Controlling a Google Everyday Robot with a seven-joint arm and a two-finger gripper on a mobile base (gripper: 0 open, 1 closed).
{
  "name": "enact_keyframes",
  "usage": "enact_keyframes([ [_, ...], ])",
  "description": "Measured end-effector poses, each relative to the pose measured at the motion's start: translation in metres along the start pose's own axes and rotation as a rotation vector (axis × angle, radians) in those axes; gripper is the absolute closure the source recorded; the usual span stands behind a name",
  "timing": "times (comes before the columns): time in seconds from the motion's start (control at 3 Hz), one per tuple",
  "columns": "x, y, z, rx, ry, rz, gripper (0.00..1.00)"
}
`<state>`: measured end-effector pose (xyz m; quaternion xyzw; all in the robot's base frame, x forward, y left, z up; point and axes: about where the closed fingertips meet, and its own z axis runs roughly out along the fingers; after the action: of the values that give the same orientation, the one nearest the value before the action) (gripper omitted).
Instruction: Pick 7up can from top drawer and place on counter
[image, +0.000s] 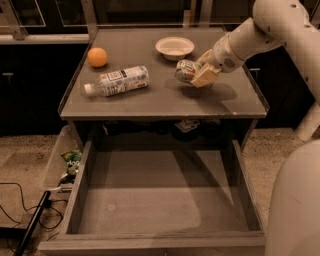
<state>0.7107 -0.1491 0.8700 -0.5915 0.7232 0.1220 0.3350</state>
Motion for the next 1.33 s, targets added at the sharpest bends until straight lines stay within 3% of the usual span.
enact_keyframes([
  [0.33,0.0145,0.0028,0.0146,-0.032,0.057,0.025,0.83],
  [1.33,0.0148,0.0029,0.0149,-0.033,0.058,0.026,0.13],
])
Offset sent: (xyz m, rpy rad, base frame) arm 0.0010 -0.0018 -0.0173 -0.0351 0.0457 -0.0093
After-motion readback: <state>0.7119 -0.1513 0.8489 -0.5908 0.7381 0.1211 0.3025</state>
